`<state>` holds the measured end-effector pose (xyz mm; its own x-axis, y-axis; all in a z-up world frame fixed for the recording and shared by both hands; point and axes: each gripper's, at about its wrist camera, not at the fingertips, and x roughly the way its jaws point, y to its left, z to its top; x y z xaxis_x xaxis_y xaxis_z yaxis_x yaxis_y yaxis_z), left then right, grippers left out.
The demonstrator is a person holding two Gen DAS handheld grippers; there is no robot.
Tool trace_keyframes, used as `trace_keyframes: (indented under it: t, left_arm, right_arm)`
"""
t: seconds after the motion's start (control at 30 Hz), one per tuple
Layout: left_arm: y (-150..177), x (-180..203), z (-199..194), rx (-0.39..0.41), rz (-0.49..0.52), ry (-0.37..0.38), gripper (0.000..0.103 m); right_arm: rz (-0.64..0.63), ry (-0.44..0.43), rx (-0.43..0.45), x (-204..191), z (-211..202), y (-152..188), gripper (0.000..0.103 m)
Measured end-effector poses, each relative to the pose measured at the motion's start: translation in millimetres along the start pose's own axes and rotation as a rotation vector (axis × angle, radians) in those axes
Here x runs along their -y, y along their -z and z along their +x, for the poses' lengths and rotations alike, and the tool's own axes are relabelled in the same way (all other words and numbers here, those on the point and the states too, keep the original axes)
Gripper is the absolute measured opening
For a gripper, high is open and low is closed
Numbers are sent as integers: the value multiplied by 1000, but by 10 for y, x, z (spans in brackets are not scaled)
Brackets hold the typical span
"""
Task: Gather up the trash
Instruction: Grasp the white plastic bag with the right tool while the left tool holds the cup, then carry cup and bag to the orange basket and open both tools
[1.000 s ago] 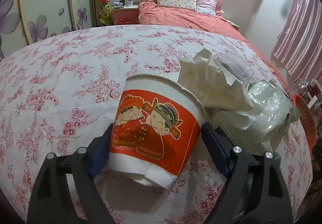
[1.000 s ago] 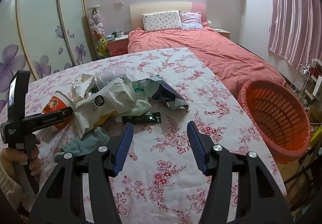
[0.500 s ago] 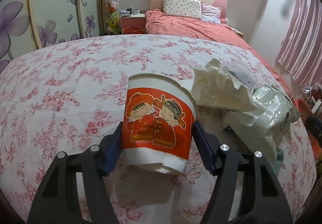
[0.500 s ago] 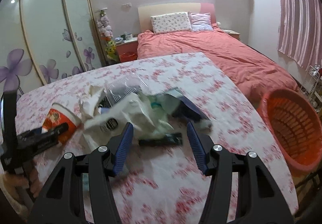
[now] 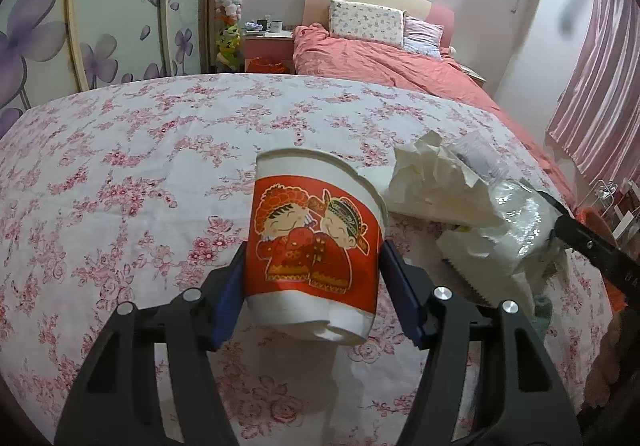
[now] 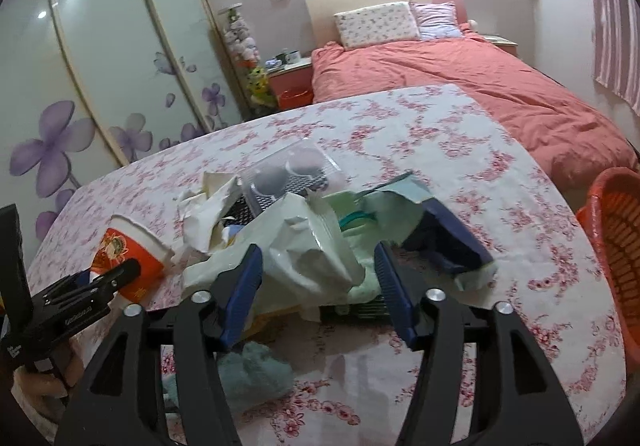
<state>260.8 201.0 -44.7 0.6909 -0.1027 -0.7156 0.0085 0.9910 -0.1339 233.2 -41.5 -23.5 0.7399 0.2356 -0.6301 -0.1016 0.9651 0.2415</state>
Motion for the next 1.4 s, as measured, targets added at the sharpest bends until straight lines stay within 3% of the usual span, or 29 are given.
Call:
trace_keyframes:
  t: [0.07, 0.17, 0.2, 0.27, 0.3, 0.33, 0.4, 0.63, 0.93, 1.4]
  left_arm:
    - [2, 16, -4, 0, 2, 3, 63]
    - [0, 43, -6, 1, 3, 5, 63]
    - [2, 47, -3, 1, 2, 5, 63]
    - [2, 51, -2, 1, 0, 6, 62]
    - [4, 56, -2, 1, -1, 6, 62]
    - [3, 64, -6, 2, -2, 5, 62]
    - [4, 64, -11, 3, -3, 4, 61]
    - [-13, 78, -86, 17, -6, 13, 61]
    - [-34, 103, -266, 48, -7, 23, 61]
    - [-101, 493, -634, 109, 21, 89, 61]
  right_arm:
    - [-19, -3, -5, -18, 20, -16, 69]
    - [-46, 5, -17, -64, 87, -16, 69]
    - [-58, 7, -17, -92, 108, -7, 64]
    - [-79, 20, -38, -125, 151, -2, 33]
    - [-82, 20, -47, -134, 166, -3, 28]
    - [-79, 14, -60, -144, 194, 1, 12]
    - [-77, 14, -64, -137, 182, 3, 7]
    - [-88, 34, 3, -156, -22, -37, 5]
    - [-111, 120, 111, -87, -396, -182, 5]
    - [33, 285, 223, 576, -1022, -150, 5]
